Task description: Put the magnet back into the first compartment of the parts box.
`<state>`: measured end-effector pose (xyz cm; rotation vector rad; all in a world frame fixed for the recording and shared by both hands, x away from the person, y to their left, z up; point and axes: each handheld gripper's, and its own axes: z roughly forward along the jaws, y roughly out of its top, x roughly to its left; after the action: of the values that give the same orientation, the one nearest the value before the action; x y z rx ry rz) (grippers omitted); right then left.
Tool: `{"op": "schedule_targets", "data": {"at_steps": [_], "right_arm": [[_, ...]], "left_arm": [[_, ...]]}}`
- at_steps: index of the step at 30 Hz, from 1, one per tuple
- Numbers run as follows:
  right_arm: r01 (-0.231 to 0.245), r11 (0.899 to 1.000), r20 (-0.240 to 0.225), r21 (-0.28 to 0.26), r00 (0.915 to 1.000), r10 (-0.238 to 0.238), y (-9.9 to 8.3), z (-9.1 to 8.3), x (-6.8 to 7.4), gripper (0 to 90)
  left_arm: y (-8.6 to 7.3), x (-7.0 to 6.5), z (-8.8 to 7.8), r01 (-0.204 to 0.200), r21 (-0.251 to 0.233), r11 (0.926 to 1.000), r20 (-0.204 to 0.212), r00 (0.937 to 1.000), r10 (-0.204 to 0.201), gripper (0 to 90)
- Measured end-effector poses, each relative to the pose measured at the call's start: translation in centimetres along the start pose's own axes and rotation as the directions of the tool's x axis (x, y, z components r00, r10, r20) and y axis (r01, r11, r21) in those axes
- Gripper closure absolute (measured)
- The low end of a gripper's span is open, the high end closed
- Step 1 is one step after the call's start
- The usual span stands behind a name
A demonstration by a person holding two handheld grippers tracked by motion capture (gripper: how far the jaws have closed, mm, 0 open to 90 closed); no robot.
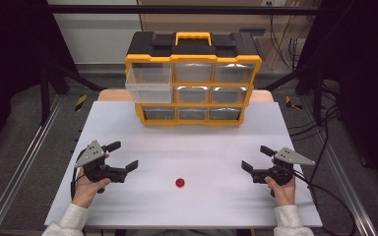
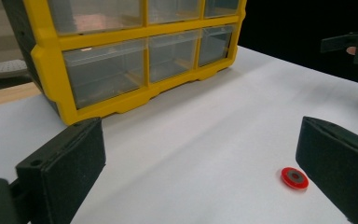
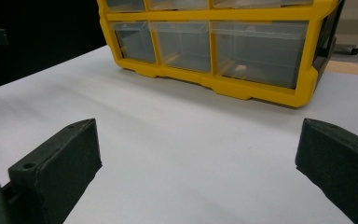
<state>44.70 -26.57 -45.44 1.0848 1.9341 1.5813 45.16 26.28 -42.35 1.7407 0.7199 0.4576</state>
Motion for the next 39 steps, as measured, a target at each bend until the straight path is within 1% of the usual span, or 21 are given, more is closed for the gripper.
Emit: {"op": "schedule_targets", "data": {"at_steps": [10,19,26,31,39], "right_arm": [[0.004,1.000,-0.001,0.001,1.0000,-0.004,0.0,0.0,0.0,0.4],[0.006,1.000,0.002,0.004,1.0000,-0.006,-0.1,0.0,0.0,0.4],[0.009,1.000,0.001,0.003,1.0000,-0.009,-0.1,0.0,0.0,0.4],[0.009,1.000,-0.001,0.006,1.0000,-0.009,-0.1,0.1,0.0,0.4],[0.013,1.000,-0.001,0.009,0.9999,-0.013,-0.1,0.1,0.1,0.4]], "left_arm": [[0.5,-1.2,0.8,-0.010,0.008,0.9999,0.018,0.9998,0.010,0.8],[0.3,-2.2,2.0,-0.018,0.050,0.9986,0.027,0.9995,0.017,0.7],[0.5,-3.4,2.8,-0.029,0.062,0.9977,0.041,0.9988,0.027,0.7],[0.6,-3.9,3.2,-0.038,0.074,0.9966,0.047,0.9983,0.034,0.7],[0.6,-4.9,4.0,-0.046,0.104,0.9935,0.059,0.9974,0.040,0.8]]}}
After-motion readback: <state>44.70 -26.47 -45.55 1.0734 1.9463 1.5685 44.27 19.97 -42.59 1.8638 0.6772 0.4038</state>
